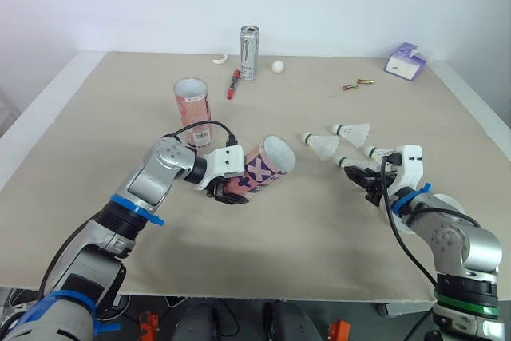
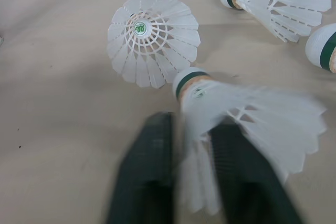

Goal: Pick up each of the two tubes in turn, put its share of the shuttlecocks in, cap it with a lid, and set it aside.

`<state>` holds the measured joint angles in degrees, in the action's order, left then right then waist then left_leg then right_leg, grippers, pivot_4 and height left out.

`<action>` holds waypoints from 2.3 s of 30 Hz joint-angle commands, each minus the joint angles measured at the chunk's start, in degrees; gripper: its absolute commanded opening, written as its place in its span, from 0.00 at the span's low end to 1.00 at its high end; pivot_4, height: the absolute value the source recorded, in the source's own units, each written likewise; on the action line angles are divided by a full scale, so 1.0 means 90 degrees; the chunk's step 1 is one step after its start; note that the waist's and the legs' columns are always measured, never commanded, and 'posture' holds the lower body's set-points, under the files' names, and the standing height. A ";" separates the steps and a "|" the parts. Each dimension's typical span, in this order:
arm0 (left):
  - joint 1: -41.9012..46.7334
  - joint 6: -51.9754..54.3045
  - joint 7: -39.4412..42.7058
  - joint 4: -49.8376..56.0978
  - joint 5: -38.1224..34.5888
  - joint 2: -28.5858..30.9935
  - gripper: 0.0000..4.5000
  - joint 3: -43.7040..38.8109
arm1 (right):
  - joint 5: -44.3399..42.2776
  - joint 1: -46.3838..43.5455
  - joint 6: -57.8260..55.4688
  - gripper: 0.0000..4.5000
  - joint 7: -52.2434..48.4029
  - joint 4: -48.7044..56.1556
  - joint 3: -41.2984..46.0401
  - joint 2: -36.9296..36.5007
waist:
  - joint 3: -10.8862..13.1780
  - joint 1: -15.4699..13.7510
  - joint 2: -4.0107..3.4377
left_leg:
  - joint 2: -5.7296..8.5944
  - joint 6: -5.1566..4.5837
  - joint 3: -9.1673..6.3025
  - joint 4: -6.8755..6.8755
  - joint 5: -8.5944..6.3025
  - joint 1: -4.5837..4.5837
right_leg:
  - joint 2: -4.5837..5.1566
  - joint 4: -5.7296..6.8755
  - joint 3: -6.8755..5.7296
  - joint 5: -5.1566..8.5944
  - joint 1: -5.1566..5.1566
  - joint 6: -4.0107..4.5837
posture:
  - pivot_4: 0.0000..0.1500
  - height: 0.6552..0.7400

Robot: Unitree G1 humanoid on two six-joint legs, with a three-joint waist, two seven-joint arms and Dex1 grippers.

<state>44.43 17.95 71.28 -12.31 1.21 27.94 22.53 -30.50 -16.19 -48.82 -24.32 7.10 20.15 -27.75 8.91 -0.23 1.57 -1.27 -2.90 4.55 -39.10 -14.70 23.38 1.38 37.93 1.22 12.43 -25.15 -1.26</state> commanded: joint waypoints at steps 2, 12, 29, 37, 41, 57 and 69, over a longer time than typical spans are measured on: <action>0.0027 0.0012 -0.0033 0.0211 -0.0033 0.0023 0.71 -0.0046 | -0.0058 -0.0108 0.0000 0.02 0.0077 0.0105 0.0000 -0.0019 | 0.0000 0.0000 0.0000 | 0.0000 0.0000 0.0000 0.0000 0.0000 0.0000 | 0.0000 0.0000 0.0000 0.0000 0.0000 0.0000 | 1.00 1.00; 0.0079 -0.0080 -0.0020 0.0032 -0.0005 0.0000 0.71 -0.0023 | -0.0721 -0.0066 -0.0876 0.02 0.0394 0.1714 0.0406 -0.0339 | 0.0001 -0.0001 -0.0003 | -0.0001 0.0000 -0.0001 0.0000 0.0000 0.0002 | 0.0000 0.0001 0.0000 0.0000 -0.0004 0.0000 | 1.00 1.00; 0.0337 -0.0203 -0.0113 -0.0489 0.0020 -0.0452 0.71 0.0020 | 0.1043 -0.1057 0.3054 0.02 -0.3561 0.3277 -0.1289 -0.5056 | 0.0005 -0.0013 -0.0004 | -0.0001 0.0000 0.0001 0.0001 -0.0001 0.0002 | 0.0003 -0.0024 -0.0005 -0.0001 0.0004 -0.0009 | 1.00 1.00; 0.0346 -0.0146 -0.0174 -0.0436 0.0035 -0.0620 0.71 0.0014 | 0.2171 -0.2118 0.3880 0.02 -0.3737 0.2509 -0.2771 -0.4189 | 0.0007 -0.0015 -0.0005 | -0.0002 -0.0003 0.0002 -0.0025 -0.0003 0.0033 | 0.0005 -0.0028 -0.0004 -0.0009 -0.0012 -0.0013 | 1.00 1.00; 0.0349 -0.0136 -0.0181 -0.0416 0.0037 -0.0600 0.71 -0.0008 | 0.2332 -0.2395 0.4017 0.02 -0.4013 0.2407 -0.3027 -0.3953 | 0.0007 -0.0016 -0.0005 | -0.0003 -0.0003 -0.0003 -0.0024 -0.0003 0.0038 | 0.0002 -0.0027 -0.0009 -0.0013 -0.0016 -0.0004 | 1.00 1.00; 0.0481 -0.0393 -0.0109 -0.0567 0.0181 -0.0571 0.71 0.0104 | -0.0506 -0.3154 0.0937 0.98 -0.3922 0.1847 -0.1439 -0.3416 | 0.0007 -0.0018 -0.0005 | -0.0006 -0.0006 -0.0006 -0.0033 -0.0005 0.0042 | 0.0007 -0.0027 -0.0013 -0.0043 -0.0014 0.0041 | 1.00 1.00; 0.0667 -0.0379 -0.0030 -0.0634 0.0170 -0.0603 0.71 0.0141 | 0.1148 -0.3769 0.1808 0.15 -0.4964 0.1270 -0.3730 -0.3260 | 0.0008 -0.0005 -0.0007 | -0.0020 -0.0010 -0.0002 -0.0034 -0.0007 0.0052 | -0.0015 -0.0026 -0.0011 -0.0041 -0.0030 0.0044 | 1.00 1.00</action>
<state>49.05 15.15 70.59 -18.95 2.81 22.29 23.97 -24.50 -46.88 -35.43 -66.29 20.04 -9.32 -57.95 8.98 -0.27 1.50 -1.45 -2.99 4.50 -39.41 -14.77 23.87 1.25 37.70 1.09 12.06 -25.41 -0.86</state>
